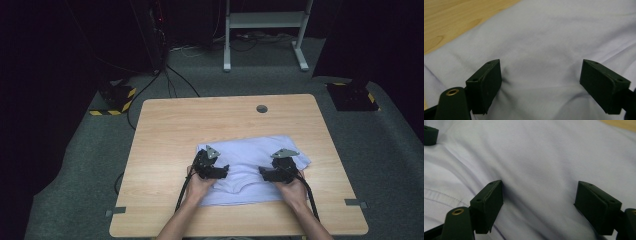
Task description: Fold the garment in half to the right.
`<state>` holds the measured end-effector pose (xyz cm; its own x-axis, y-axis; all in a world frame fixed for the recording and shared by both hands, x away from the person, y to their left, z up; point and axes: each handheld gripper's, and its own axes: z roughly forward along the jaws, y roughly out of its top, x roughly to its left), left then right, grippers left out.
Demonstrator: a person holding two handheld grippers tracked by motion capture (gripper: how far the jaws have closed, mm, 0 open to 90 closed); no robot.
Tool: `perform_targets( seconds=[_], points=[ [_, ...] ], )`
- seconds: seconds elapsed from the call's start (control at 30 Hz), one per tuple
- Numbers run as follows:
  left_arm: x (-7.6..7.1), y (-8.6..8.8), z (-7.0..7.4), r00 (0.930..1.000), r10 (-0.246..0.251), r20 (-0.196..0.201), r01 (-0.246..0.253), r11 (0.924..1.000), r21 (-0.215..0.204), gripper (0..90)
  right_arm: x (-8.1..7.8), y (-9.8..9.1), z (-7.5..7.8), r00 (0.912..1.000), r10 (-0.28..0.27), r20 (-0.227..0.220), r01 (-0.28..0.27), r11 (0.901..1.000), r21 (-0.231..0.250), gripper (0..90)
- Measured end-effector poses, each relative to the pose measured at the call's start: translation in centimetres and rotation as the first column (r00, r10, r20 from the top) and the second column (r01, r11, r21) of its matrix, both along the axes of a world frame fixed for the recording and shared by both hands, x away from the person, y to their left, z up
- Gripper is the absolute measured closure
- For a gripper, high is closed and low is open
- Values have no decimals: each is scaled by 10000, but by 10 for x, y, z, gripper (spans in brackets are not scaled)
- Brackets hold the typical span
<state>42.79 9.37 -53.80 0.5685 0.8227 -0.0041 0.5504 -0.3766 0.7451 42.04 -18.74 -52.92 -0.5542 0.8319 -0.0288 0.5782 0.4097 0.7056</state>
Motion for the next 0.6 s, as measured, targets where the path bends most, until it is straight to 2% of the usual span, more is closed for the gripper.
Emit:
perform_targets(
  seconds=[0.07, 0.17, 0.23, 0.33, 0.4, 0.5, 0.6],
  points=[
    [2, 3, 3, 9997, 190, 138, -188, 9997, -133, 178, -3, 3, 3, 9996, 137, 250, -140, 9998, 128, 230],
    [7, 11, 6, 9977, 618, 282, -613, 9980, -183, 176, -7, 19, 8, 9965, 571, 612, -600, 9971, 473, 238],
    [12, 15, 7, 9969, 759, 193, -753, 9967, -293, 176, -7, 32, 8, 9949, 864, 522, -894, 9942, 600, 238],
    [17, 14, 4, 9983, 581, 56, -580, 9982, -117, 193, -3, 49, 2, 9922, 1170, 429, -1186, 9923, 357, 237],
    [17, 12, -1, 9988, 464, -162, -463, 9989, 63, 191, -2, 54, -2, 9921, 1201, 358, -1203, 9927, 46, 234],
    [17, 9, -2, 9991, 409, -112, -409, 9992, 2, 176, -5, 52, -5, 9905, 1311, 411, -1303, 9912, -228, 233],
    [15, 2, -3, 10000, 60, -53, -60, 10000, -68, 176, -8, 42, -5, 9905, 1310, 418, -1295, 9909, -356, 233]
  ],
)
